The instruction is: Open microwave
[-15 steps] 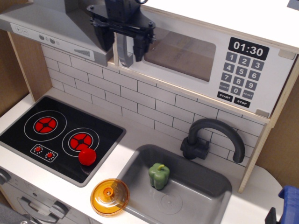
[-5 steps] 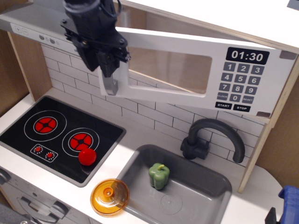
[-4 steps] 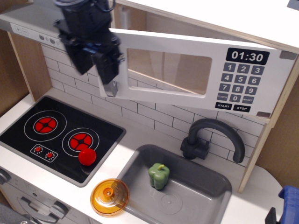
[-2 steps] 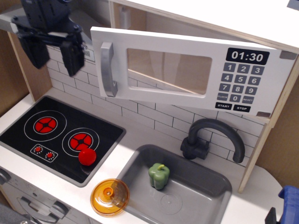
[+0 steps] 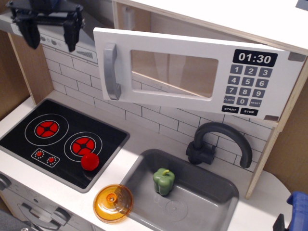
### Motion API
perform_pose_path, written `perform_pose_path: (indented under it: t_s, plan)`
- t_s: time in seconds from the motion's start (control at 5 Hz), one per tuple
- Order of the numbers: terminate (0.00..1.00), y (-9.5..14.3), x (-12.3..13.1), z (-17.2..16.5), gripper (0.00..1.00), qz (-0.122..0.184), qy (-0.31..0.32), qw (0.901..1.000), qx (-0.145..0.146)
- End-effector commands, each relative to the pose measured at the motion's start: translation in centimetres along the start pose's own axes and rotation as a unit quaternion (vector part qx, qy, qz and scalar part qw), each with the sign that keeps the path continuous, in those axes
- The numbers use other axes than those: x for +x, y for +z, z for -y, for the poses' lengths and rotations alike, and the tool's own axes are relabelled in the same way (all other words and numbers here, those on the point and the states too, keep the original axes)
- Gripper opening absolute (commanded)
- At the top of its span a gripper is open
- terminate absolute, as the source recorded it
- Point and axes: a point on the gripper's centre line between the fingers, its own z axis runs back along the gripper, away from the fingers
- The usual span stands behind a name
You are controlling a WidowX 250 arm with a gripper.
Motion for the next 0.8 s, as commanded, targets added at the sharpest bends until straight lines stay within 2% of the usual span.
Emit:
perform_pose_path:
  t_s: [0.0,0.2,0.4,0.6]
  plan:
    - [0.00,2.1,0.1,5.1,1.00,0.060,-0.091,0.9935,-0.034]
    - [0.00,2.1,-2.1,7.8,1.00,0.070,-0.151,0.9821,-0.088]
    - [0.00,2.2,-6.5,10.0,1.00,0.067,-0.228,0.9669,-0.093]
    - [0.00,2.3,-10.2,12.0,1.00,0.049,-0.242,0.9620,-0.117]
